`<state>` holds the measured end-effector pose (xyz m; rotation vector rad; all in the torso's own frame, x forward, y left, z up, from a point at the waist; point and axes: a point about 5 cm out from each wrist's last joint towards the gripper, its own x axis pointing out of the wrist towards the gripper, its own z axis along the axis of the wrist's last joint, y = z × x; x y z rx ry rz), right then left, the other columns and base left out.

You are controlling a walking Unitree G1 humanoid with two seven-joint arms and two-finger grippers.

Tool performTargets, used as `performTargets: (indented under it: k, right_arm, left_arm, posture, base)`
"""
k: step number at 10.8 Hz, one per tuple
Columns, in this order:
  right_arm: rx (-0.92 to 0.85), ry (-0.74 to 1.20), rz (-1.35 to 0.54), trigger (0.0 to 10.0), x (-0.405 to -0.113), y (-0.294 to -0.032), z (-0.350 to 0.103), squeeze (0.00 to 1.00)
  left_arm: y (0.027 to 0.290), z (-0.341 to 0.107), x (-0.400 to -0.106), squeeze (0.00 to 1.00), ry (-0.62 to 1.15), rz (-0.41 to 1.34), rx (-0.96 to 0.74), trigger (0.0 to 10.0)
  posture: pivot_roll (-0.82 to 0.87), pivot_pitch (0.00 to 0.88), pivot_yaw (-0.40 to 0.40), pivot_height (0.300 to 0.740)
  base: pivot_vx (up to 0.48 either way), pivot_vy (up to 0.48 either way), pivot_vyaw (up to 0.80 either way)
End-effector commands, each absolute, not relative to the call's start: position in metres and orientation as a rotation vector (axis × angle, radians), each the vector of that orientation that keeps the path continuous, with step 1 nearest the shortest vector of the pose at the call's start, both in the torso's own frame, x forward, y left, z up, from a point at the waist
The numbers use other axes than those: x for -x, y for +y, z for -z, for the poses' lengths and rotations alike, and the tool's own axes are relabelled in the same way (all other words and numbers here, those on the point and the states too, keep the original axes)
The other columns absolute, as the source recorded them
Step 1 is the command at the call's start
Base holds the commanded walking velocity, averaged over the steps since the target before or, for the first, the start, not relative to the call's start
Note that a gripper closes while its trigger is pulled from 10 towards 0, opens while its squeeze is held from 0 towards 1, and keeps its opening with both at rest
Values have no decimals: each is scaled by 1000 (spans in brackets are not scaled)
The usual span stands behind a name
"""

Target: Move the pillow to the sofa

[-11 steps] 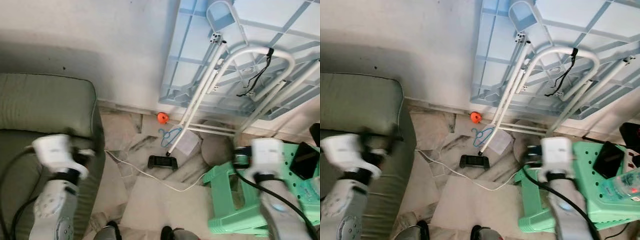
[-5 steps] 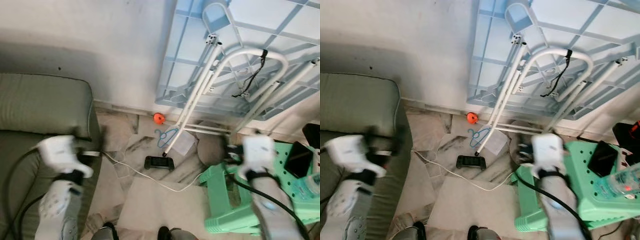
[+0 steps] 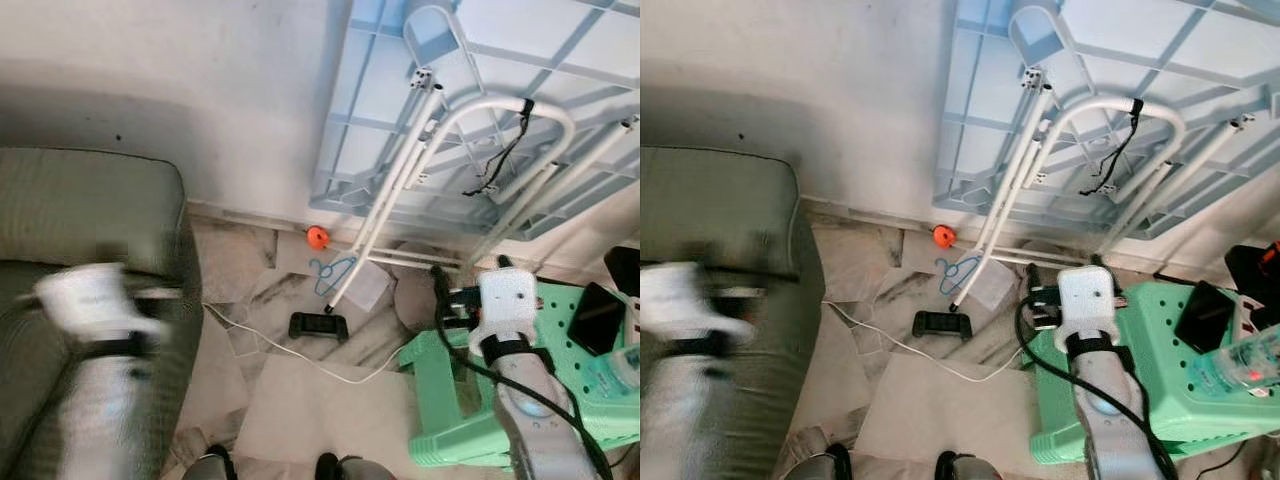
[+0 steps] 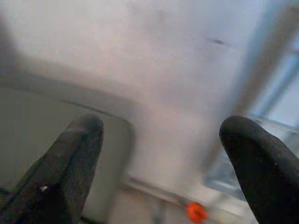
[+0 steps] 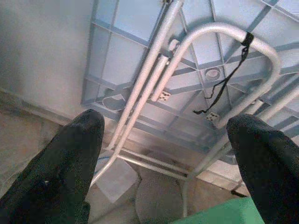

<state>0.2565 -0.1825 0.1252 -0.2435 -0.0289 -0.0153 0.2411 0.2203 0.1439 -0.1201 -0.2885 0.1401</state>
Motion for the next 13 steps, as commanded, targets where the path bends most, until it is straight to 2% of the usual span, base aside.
performTargets:
  k: [1, 4, 7, 9, 13]
  right_arm:
    - [245, -27, 20, 10000, -257, -186, -125, 0]
    - [240, -28, 26, 10000, -262, -186, -124, 0]
    - [200, 127, 74, 10000, -252, -197, -81, 0]
    - [193, 223, 112, 10000, -239, -206, -54, 0]
    - [192, 76, -1, 10000, -236, -191, -85, 0]
  left_arm:
    - [218, -138, -240, 0, -287, -125, 124, 10000]
    - [214, -124, -245, 0, -245, -49, 96, 10000]
    - [215, -104, -242, 0, -160, -1, 94, 10000]
    - [223, -91, -237, 0, -98, -38, 98, 10000]
    - [220, -105, -228, 0, -99, 49, 101, 10000]
  posture:
    - [-35, 171, -123, 740]
    - [-36, 168, -105, 740]
    - [-29, 166, -92, 740]
    - [-30, 167, -84, 740]
    - [-29, 174, -80, 740]
  base:
    - [0, 0, 0]
    - [0, 0, 0]
    - [0, 0, 0]
    - [0, 0, 0]
    - [0, 0, 0]
